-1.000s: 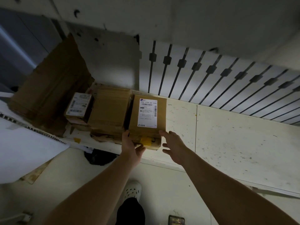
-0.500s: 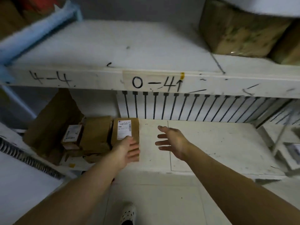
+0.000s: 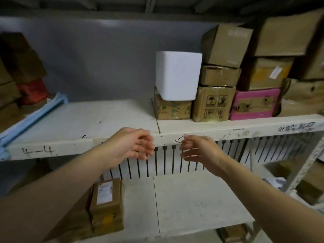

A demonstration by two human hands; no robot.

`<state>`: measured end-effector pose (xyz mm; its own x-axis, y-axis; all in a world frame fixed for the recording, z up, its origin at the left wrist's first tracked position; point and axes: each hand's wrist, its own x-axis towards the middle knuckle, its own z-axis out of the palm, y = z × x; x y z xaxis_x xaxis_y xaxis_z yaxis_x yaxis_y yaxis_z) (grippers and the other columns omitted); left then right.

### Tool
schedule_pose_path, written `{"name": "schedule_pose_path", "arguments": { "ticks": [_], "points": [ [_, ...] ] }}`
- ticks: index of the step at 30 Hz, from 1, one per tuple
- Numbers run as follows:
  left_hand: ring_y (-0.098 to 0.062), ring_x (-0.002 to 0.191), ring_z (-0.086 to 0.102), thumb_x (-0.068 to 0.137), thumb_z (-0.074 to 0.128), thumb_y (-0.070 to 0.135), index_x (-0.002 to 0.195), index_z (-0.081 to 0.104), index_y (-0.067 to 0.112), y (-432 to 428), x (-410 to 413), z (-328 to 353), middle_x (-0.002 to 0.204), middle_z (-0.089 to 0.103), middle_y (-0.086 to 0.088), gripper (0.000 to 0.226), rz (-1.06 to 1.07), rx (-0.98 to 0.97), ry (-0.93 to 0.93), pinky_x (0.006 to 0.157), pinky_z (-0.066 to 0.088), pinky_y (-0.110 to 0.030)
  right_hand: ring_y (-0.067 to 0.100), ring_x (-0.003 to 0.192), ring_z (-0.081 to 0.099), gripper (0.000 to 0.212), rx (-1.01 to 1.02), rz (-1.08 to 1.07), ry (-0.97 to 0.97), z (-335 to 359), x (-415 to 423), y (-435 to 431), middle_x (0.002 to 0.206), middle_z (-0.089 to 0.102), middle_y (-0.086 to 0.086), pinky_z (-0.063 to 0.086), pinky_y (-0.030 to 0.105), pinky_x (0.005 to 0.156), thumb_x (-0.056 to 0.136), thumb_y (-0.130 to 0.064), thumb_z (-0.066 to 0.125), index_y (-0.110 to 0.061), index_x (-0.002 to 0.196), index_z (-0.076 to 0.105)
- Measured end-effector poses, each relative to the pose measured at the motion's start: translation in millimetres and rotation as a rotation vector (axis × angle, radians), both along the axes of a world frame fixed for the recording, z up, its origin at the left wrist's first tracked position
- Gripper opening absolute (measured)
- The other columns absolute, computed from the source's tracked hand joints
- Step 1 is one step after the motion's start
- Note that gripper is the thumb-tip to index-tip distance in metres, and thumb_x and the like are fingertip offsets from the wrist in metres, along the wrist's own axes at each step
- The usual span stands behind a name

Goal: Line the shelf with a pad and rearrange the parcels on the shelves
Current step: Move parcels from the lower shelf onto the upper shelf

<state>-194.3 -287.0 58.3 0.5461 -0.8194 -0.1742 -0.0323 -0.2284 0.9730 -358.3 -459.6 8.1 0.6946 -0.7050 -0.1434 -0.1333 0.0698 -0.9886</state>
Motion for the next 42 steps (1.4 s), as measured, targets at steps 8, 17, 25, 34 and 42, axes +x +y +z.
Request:
{"name": "schedule_pose_path", "arguments": {
  "ticks": [8, 17, 25, 34, 42],
  "points": [
    [-0.03, 0.095, 0.069, 0.095, 0.06, 0.043, 0.107, 0.059, 0.012, -49, 35, 61, 0.111, 0.068, -0.015, 0.032, 0.155, -0.14, 0.146, 0.079, 0.058, -0.043, 0.02, 0.082, 0.065, 0.024, -0.178, -0.206, -0.159, 72, 6, -21, 0.092, 0.066, 0.004, 0.056, 0.035, 0.075, 0.097, -0.035, 0.064, -0.012, 0.104, 0.068],
    [-0.038, 0.135, 0.041, 0.087, 0.055, 0.068, 0.154, 0.031, 0.018, -112, 64, 99, 0.155, 0.035, -0.019, 0.087, 0.09, -0.097, 0.252, 0.103, 0.039, -0.058, 0.021, 0.127, 0.047, 0.069, -0.662, -0.432, -0.153, 146, 66, -52, 0.147, 0.043, 0.0, 0.051, 0.042, 0.1, 0.092, -0.042, 0.067, -0.023, 0.15, 0.034],
    [-0.04, 0.147, 0.026, 0.075, 0.053, 0.083, 0.159, 0.017, 0.023, -147, 96, 108, 0.163, 0.024, -0.014, 0.109, -0.006, -0.047, 0.395, 0.113, 0.02, -0.072, 0.032, 0.143, 0.037, 0.087, -0.722, -0.496, 0.024, 168, 113, -72, 0.16, 0.035, 0.007, 0.04, 0.056, 0.112, 0.091, -0.06, 0.054, -0.02, 0.159, 0.019],
    [-0.049, 0.131, 0.044, 0.061, 0.056, 0.092, 0.155, 0.022, 0.027, -151, 118, 113, 0.146, 0.041, -0.025, 0.119, -0.079, -0.067, 0.509, 0.103, 0.033, -0.075, 0.031, 0.13, 0.05, 0.073, -0.432, -0.448, -0.038, 182, 133, -68, 0.149, 0.047, 0.006, 0.041, 0.038, 0.093, 0.096, -0.062, 0.048, -0.017, 0.153, 0.035],
    [-0.044, 0.109, 0.061, 0.051, 0.063, 0.093, 0.126, 0.054, 0.017, -144, 124, 116, 0.12, 0.063, -0.022, 0.107, -0.102, -0.123, 0.566, 0.096, 0.045, -0.065, 0.023, 0.096, 0.059, 0.046, -0.354, -0.401, -0.139, 189, 137, -51, 0.109, 0.056, 0.003, 0.049, 0.036, 0.07, 0.094, -0.048, 0.059, -0.025, 0.13, 0.043]
  ]
}}
